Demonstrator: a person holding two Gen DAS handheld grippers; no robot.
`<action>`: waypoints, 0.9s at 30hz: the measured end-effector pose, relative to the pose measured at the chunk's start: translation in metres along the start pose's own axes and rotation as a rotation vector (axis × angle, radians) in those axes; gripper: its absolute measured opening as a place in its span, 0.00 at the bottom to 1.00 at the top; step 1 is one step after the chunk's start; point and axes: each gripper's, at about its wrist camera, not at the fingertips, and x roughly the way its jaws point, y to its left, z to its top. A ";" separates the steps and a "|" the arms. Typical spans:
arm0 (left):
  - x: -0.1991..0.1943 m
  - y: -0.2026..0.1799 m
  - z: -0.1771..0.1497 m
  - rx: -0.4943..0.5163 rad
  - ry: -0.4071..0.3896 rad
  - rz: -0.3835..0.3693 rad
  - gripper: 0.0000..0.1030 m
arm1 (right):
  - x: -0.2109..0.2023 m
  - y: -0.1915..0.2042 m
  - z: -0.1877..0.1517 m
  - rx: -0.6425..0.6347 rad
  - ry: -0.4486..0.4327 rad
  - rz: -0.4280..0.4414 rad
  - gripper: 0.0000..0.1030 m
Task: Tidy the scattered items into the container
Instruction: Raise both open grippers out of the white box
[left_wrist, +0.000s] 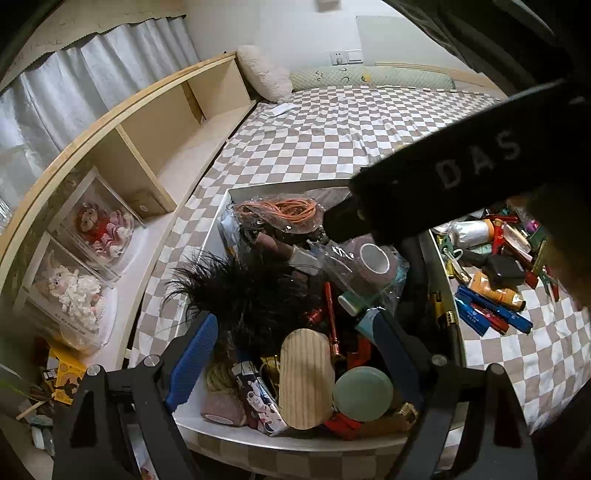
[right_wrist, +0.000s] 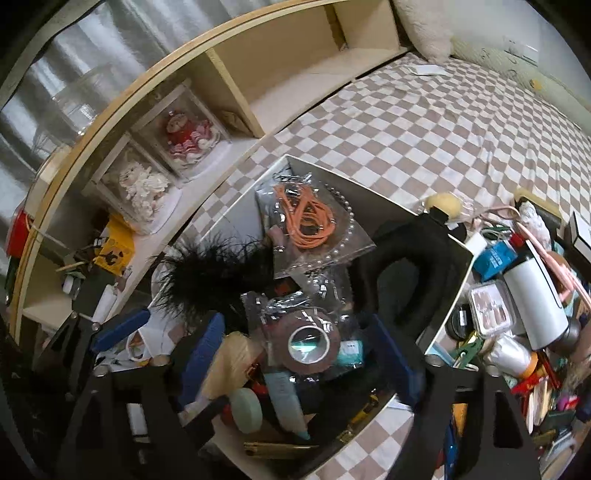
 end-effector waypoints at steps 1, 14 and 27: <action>0.000 0.000 0.000 -0.001 -0.003 -0.002 0.84 | -0.002 -0.001 -0.001 -0.001 -0.032 -0.010 1.00; -0.002 -0.003 0.001 -0.002 -0.016 -0.020 1.00 | -0.012 -0.018 -0.006 0.022 -0.130 -0.063 1.00; -0.001 -0.007 0.002 0.002 -0.010 0.009 1.00 | -0.031 -0.016 -0.017 -0.054 -0.246 -0.124 1.00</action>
